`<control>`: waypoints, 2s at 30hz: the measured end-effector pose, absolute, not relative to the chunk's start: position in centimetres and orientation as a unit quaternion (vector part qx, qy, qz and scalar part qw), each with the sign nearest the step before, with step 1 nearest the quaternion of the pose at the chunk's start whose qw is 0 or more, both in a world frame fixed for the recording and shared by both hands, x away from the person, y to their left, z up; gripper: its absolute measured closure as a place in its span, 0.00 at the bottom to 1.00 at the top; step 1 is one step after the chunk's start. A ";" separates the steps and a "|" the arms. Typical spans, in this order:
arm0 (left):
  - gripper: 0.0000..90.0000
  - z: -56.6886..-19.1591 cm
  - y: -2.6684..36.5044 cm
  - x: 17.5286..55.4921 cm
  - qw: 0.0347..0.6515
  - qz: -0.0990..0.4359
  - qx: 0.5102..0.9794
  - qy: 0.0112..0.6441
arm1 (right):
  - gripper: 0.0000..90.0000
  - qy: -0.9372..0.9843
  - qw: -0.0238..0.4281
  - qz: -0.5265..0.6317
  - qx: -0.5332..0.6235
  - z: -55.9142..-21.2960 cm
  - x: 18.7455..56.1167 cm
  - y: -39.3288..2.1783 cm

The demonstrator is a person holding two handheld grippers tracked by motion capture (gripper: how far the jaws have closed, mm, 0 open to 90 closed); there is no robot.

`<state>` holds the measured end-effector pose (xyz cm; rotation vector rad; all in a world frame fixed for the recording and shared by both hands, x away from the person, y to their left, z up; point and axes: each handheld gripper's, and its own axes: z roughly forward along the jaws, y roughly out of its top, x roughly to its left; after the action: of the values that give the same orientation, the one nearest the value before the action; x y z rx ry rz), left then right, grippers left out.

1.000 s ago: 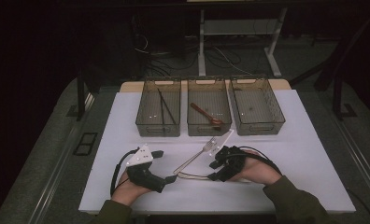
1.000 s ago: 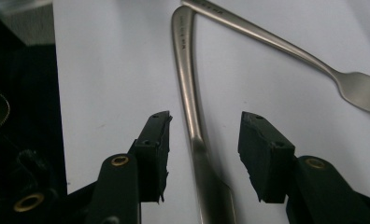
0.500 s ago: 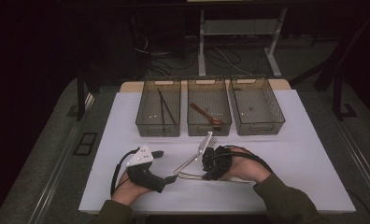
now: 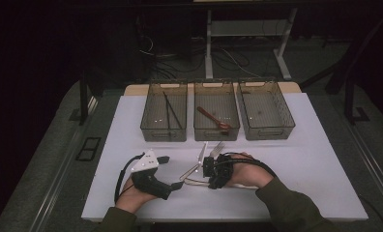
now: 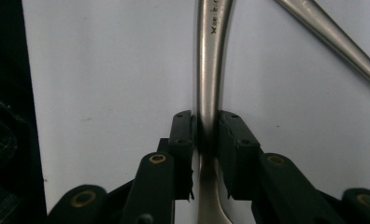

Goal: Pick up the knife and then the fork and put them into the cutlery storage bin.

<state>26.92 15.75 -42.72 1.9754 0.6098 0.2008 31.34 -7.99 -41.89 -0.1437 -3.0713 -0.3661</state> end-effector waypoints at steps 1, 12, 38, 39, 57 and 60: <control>0.00 -42.7 15.7 26.9 0.507 0.083 0.820 0.253 | 0.84 -0.992 0.020 -0.112 -0.044 -41.9 31.3 -7.8; 0.00 -42.7 15.7 26.9 0.507 0.083 0.820 0.252 | 0.87 -0.996 0.005 -0.082 -0.036 -41.8 31.0 -7.0; 0.00 -42.7 15.8 26.9 0.508 0.086 0.819 0.253 | 0.87 -0.986 0.014 -0.144 -0.087 -40.3 31.4 -9.9; 0.00 -42.7 15.8 26.9 0.508 0.086 0.819 0.252 | 0.87 -0.984 0.013 -0.150 -0.092 -40.2 31.5 -10.1; 0.00 -42.7 15.8 26.9 0.508 0.087 0.819 0.252 | 0.87 -0.946 -0.003 -0.257 -0.199 -38.0 33.7 -14.7; 0.00 -42.7 15.9 26.9 0.508 0.087 0.819 0.253 | 0.87 -0.937 -0.003 -0.272 -0.217 -37.8 34.0 -15.4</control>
<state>26.91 15.90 -42.68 1.9728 0.6095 0.2095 34.00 -15.38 -37.83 -0.6830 -2.9497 -0.8574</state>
